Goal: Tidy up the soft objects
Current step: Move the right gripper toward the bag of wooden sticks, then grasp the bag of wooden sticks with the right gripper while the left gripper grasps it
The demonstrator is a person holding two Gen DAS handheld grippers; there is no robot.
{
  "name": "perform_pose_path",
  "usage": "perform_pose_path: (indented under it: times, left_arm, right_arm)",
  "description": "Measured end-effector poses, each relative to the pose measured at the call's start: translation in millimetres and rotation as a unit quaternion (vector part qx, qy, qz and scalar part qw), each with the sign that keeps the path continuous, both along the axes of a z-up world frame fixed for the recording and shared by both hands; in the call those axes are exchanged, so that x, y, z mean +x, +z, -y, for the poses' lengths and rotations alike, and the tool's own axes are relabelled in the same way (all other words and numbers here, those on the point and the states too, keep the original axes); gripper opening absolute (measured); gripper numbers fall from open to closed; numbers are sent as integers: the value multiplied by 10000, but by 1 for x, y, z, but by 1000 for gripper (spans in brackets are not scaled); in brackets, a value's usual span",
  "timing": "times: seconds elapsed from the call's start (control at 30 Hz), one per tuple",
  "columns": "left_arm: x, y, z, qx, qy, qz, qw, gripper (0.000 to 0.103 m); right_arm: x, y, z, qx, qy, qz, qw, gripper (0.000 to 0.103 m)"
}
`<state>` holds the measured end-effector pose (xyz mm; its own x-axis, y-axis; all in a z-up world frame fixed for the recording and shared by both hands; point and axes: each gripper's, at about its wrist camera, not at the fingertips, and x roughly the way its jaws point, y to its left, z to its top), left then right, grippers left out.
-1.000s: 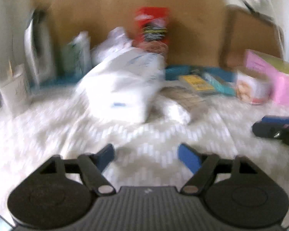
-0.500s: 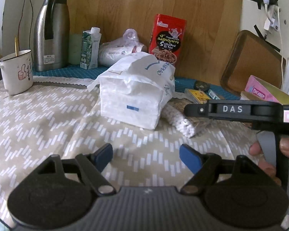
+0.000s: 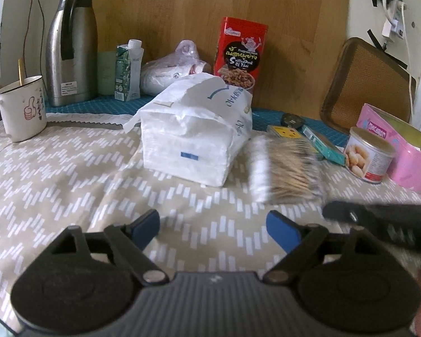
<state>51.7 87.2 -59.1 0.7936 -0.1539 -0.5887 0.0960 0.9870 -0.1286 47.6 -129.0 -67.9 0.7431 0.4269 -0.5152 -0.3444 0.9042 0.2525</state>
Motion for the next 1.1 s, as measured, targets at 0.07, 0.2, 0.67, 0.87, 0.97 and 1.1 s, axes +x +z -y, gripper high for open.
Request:
perform_pose_path:
  times: [0.07,0.2,0.67,0.87,0.97,1.1]
  left_arm:
    - [0,0,1,36,-2,-8,10000,89]
    - [-1,-1,3,106,24,-13,9999,89]
    - [1,-2,6,290,31,-39,9996,89]
    - [3,-2,6,354,-3,-51,9994,89]
    - [3,-2,5,310,0,-45,9995,89]
    - [3,-2,5,340,-5,-49,9994,89]
  right_arm:
    - [-8,-2,7,170,13,-12,9999,5]
    - [-9,-1,12,333,-81,45,9994,11]
    - [44,2,-36,-585,329,91,9977,41]
    - [35,1,-31,-539,192,143,9983,16]
    - [30,1,-31,-551,162,167,9982,14]
    - [22,0,-29,-553,116,206,9982,13]
